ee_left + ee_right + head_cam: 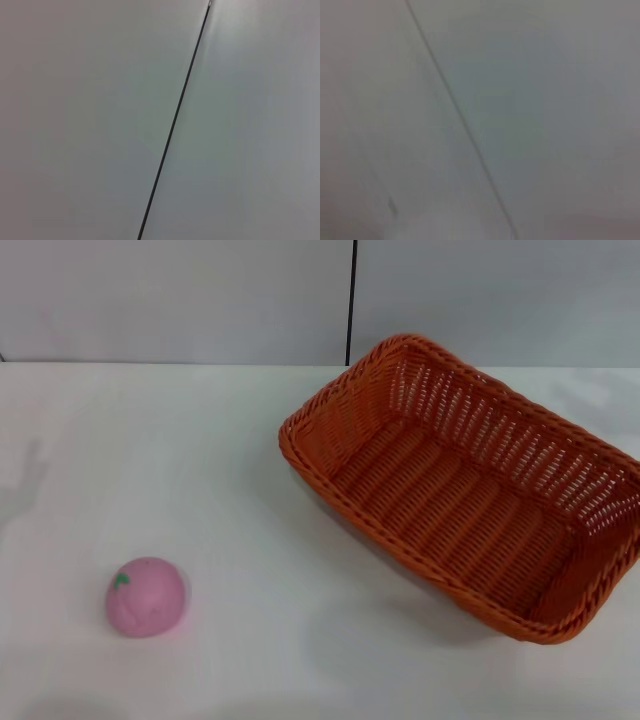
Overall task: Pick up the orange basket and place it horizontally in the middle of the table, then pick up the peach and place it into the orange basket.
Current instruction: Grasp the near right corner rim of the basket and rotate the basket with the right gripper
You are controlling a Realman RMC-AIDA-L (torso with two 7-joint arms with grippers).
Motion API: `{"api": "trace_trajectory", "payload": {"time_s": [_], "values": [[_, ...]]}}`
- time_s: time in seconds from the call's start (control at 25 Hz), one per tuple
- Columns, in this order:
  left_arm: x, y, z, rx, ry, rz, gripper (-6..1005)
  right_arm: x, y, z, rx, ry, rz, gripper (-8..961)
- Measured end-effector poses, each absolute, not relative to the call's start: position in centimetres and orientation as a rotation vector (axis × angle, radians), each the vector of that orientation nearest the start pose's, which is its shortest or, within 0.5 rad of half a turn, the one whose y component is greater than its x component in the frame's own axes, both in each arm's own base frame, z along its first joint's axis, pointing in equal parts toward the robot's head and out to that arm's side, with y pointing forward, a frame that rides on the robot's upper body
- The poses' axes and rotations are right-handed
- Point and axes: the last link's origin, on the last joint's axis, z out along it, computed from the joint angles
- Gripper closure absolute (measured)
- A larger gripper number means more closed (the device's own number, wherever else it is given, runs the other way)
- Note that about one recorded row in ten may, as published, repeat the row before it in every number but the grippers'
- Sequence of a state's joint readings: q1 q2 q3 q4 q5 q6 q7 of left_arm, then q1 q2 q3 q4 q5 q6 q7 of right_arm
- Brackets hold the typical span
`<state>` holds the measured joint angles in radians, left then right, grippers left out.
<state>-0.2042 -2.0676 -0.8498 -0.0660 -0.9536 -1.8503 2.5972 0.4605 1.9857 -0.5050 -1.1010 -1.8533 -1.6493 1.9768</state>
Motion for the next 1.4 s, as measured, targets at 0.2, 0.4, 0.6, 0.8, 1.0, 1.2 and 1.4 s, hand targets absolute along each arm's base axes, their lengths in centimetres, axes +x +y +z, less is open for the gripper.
{"api": "trace_trajectory", "payload": {"time_s": [0.2, 0.4, 0.6, 0.8, 1.0, 1.2, 1.4], "values": [[-34.5, 21.9, 6.1, -1.236, -0.422, -1.214, 176, 22.5, 36.4, 16.6, -2.495, 0.941, 0.517, 333], [-34.5, 22.2, 6.0, -1.244, -0.429, -1.213, 176, 20.8, 38.5, 15.4, -2.600, 0.933, 0.090, 345], [-34.6, 22.0, 5.9, -1.244, -0.438, -1.205, 176, 19.7, 39.3, 13.0, -2.631, 0.908, -0.224, 357], [-34.8, 21.9, 5.8, -1.243, -0.456, -1.205, 177, 19.6, 39.7, 11.4, -2.640, 0.893, -0.334, 369], [-34.9, 21.9, 5.8, -1.237, -0.479, -1.222, 177, 20.0, 39.8, 10.5, -2.642, 0.902, -0.363, 381], [-34.9, 22.1, 5.8, -1.236, -0.477, -1.224, 178, 20.7, 39.8, 9.9, -2.646, 0.930, -0.374, 393], [-34.8, 22.2, 5.8, -1.239, -0.476, -1.227, 178, 21.6, 39.9, 8.7, -2.645, 0.956, -0.387, 405]]}}
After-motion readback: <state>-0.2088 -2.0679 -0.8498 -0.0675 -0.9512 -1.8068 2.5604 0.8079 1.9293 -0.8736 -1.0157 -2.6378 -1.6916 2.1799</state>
